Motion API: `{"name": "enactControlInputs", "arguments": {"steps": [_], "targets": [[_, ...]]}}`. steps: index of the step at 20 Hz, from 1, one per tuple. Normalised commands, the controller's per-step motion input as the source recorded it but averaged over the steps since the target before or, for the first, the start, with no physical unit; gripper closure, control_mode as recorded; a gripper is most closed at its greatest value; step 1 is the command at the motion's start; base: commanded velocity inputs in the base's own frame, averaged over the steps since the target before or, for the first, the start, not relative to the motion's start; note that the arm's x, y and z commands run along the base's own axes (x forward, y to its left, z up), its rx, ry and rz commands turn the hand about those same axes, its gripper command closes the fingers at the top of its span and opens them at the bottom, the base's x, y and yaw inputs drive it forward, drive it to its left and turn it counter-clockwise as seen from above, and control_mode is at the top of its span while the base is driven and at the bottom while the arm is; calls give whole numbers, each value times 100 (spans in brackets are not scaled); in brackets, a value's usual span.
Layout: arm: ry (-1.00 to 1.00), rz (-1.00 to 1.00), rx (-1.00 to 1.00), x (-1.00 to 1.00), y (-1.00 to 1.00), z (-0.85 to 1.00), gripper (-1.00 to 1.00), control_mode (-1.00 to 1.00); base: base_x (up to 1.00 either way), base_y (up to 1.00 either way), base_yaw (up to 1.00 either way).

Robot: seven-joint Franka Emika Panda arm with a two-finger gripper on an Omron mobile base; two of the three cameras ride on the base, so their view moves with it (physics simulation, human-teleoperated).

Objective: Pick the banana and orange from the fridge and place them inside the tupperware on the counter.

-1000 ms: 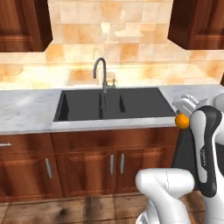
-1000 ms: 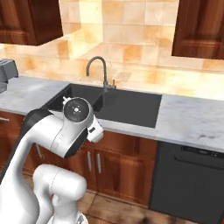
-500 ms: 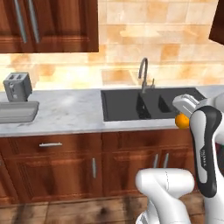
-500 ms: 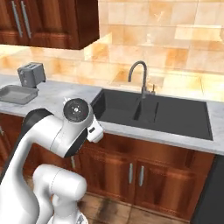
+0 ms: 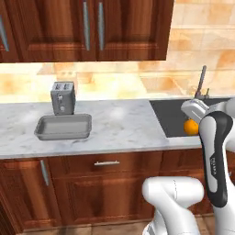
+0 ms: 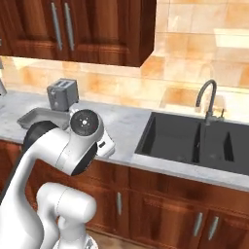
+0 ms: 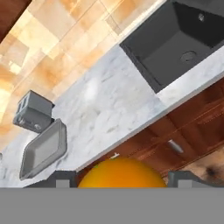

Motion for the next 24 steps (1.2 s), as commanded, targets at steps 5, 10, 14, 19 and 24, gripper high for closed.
{"name": "enactControlInputs", "arguments": {"steps": [5, 10, 14, 19, 24], "targets": [[0, 0, 0, 0, 0, 0, 100, 100, 72, 100, 0], [0, 0, 0, 0, 0, 0, 100, 100, 71, 100, 0], [0, 0, 0, 0, 0, 0, 100, 100, 61, 100, 0], [0, 0, 0, 0, 0, 0, 100, 100, 58, 84, 0], [28, 0, -17, 39, 13, -31, 100, -100, 10, 10, 0]]}}
